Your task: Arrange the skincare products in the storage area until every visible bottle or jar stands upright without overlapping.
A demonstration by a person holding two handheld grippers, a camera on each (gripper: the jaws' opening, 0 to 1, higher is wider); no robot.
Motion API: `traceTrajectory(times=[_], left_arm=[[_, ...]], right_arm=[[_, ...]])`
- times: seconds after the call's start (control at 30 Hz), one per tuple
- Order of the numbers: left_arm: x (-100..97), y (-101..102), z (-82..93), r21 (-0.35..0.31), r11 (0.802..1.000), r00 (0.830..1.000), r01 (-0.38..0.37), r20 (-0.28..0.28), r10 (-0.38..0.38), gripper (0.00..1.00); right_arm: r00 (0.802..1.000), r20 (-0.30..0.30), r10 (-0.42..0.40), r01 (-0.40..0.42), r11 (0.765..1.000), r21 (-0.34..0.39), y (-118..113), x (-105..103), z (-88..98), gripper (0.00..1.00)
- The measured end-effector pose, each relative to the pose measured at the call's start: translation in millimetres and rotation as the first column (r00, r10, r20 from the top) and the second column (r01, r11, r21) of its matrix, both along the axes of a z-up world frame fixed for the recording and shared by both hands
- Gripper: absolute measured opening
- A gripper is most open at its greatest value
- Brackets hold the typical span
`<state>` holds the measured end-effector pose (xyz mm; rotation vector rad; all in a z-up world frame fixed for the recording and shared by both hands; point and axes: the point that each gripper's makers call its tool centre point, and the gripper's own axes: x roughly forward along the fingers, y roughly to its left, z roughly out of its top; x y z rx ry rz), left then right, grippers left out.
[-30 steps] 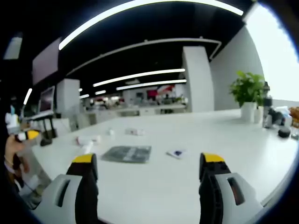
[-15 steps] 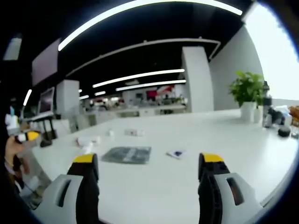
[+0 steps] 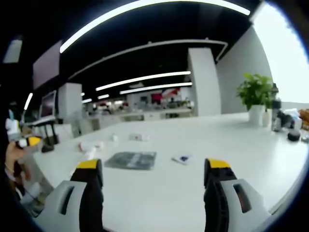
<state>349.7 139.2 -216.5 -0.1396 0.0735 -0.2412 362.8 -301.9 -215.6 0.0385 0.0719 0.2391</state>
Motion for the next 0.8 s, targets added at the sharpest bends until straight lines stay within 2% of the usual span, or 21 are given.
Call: traceTrajectory(times=[0.3, 0.57, 0.8], left_arm=[[1.2, -1, -2.3, 0.006, 1.0, 1.0, 0.001, -0.008, -0.001, 0.96], [3.1, 0, -2.3, 0.01, 1.0, 1.0, -0.004, -0.01, 0.004, 0.96], [6.3, -5, -3.3, 0.017, 1.0, 1.0, 0.005, -0.015, -0.004, 0.95]], right_arm=[[1.0, 0.003, 0.005, -0.005, 1.0, 0.003, 2, 0, 1.6, 0.85], [1.0, 0.009, 0.003, -0.003, 0.999, 0.038, 5, 4, 4.3, 0.84], [1.0, 0.024, 0.016, -0.016, 1.0, 0.025, 14, 12, 14.9, 0.83]])
